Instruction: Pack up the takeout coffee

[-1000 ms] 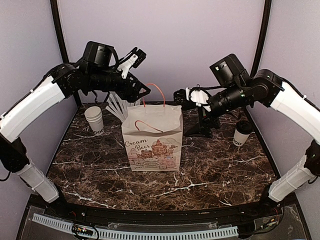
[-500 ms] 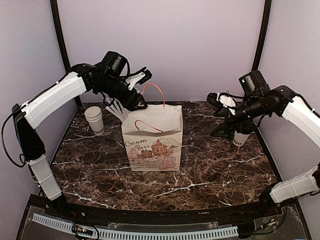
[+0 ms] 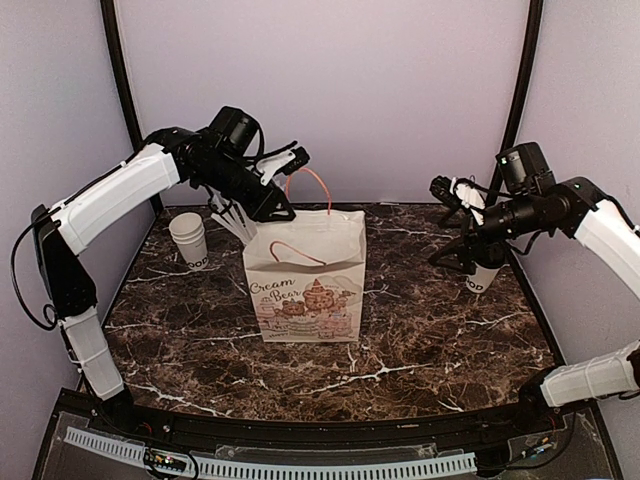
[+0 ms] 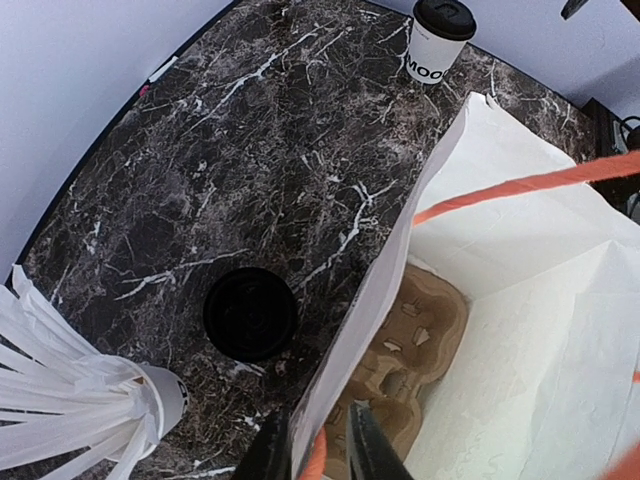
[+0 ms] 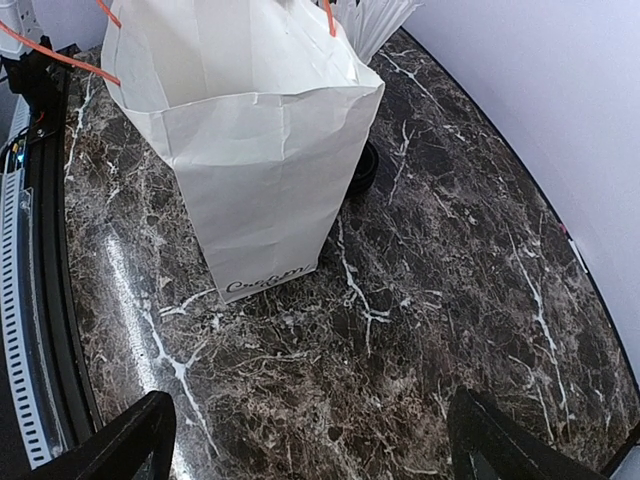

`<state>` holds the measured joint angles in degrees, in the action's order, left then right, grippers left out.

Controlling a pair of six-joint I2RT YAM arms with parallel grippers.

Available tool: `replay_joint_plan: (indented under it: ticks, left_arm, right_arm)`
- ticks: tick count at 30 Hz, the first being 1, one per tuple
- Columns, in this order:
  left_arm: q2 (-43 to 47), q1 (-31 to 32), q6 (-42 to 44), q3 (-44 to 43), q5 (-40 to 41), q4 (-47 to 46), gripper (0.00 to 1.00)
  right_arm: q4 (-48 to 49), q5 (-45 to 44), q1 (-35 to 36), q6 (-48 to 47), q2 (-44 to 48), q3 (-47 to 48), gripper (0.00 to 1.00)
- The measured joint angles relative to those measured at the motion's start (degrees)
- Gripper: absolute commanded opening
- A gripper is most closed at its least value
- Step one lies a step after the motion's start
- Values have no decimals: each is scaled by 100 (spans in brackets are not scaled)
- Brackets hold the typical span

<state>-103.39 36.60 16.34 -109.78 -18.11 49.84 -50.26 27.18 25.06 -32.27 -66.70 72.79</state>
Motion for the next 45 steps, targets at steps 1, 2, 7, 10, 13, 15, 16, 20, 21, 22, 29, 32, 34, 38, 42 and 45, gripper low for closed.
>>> replay_joint_plan:
  ticks: [1,2,7,10,13,15,16,20,21,22,29,32,34,38,42,45]
  left_arm:
    - [-4,-2,9,0,-42,15,18]
    - [-4,-2,0,0,-72,24,14]
    - [-4,7,4,0,-173,52,0]
    - [2,101,22,0,26,44,0]
    - [61,448,66,2,623,-15,0]
    - [164,796,116,46,1056,-87,0]
    - [297,1049,138,162,1329,-184,0]
    - [848,1779,166,717,1958,-535,0]
    - [1045,1963,155,938,2116,-686,0]
    - [1165,2052,142,1078,2205,-767,0]
    - [1836,3003,2,2400,3163,-1650,0]
    - [1952,3543,-44,2811,3580,-1987,0]
    - [1974,3849,-83,2924,3838,-2124,0]
    - [1974,4419,-251,2968,4374,-2221,0]
    - [1908,4791,-437,2968,4806,-2229,0]
    - [1746,4953,-544,2957,5036,-2227,0]
  right_arm:
    - [17,2,0,0,-4,-2,96]
    - [39,2,0,2,-7,-9,96]
    - [118,-4,-39,20,-17,-46,96]
    - [179,-52,-107,61,-17,-63,96]
    - [306,-247,-155,151,-26,-94,96]
    - [400,-428,-162,197,-28,-131,97]
    - [444,-514,-164,219,-28,-157,97]
    - [605,-763,-184,271,-26,-306,98]
    - [651,-807,-188,280,-28,-365,98]
    - [662,-826,-188,284,-28,-391,98]
    - [750,-933,-188,286,-63,-448,98]
    - [791,-949,-188,286,-105,-448,98]
    - [804,-968,-188,286,-155,-448,99]
    - [813,-1012,-190,286,-223,-448,99]
    - [831,-1051,-192,286,-227,-452,99]
    - [839,-1080,-195,286,-227,-483,99]
